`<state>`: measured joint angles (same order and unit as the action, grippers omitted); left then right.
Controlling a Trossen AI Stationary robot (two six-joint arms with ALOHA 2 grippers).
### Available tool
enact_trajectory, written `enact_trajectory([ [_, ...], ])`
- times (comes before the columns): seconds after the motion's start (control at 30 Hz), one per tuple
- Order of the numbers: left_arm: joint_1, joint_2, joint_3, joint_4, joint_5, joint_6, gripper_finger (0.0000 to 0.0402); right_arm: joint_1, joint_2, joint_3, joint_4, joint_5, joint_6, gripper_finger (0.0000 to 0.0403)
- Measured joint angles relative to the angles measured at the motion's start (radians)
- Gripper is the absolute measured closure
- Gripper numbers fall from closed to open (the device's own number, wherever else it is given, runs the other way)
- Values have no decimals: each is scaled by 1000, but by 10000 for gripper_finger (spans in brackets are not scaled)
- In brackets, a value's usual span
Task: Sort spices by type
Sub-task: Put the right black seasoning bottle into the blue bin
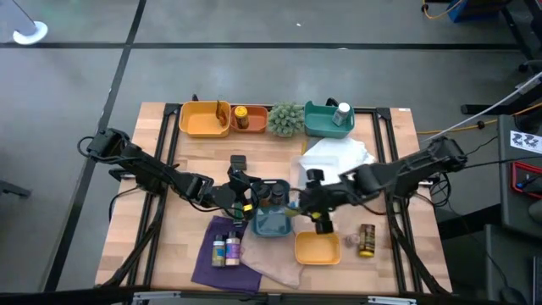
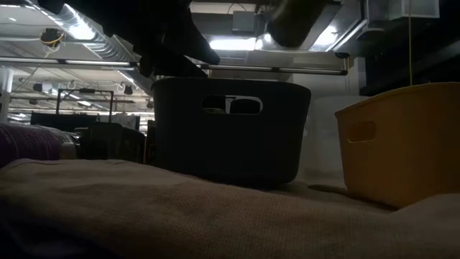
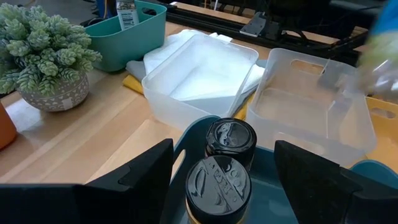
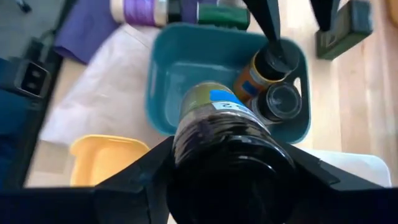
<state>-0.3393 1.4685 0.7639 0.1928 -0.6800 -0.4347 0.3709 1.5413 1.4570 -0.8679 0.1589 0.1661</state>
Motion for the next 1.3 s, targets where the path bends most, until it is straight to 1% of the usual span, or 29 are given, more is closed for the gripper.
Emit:
enact_trajectory([
  [0.17,0,0,0,-2,0,0,139,-73,87,0,13,-83,-67,192],
  [0.37,0,0,0,-3,0,0,139,-113,176,0,67,-143,-131,185],
  [0.67,0,0,0,-6,0,0,139,-138,255,0,93,-144,-198,188],
  [0.87,0,0,0,-12,0,0,139,-138,298,0,109,-142,-211,187],
  [1.0,0,0,0,-12,0,-2,139,-138,323,0,114,-123,-228,187],
  [1.3,0,0,0,-35,0,-3,139,-136,333,0,120,-118,-228,162],
])
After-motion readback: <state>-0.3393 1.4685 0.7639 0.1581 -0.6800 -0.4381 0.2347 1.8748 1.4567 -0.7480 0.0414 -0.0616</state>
